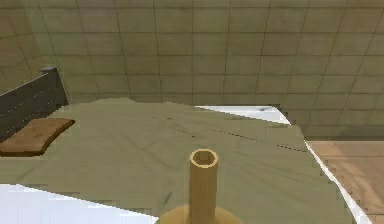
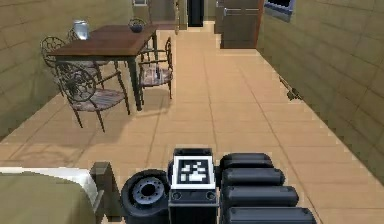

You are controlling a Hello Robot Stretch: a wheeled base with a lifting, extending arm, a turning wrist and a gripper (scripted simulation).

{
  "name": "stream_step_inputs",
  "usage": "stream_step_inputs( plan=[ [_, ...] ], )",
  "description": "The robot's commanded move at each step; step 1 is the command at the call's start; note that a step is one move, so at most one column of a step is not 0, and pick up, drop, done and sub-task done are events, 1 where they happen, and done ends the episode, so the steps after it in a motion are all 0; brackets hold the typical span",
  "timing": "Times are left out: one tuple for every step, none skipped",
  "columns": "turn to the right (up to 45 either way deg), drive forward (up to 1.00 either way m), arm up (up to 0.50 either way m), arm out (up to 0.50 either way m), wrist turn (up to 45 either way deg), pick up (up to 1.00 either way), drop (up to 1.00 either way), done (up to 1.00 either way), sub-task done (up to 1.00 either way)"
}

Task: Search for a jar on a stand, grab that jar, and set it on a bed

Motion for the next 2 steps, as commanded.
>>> stream_step_inputs(
  plan=[
    [0.0, 0.15, 0.0, 0.0, 0.0, 0.0, 0.0, 0.0, 0.0],
    [45.0, 0.0, 0.0, 0.0, 0.0, 0.0, 0.0, 0.0, 0.0]
  ],
)
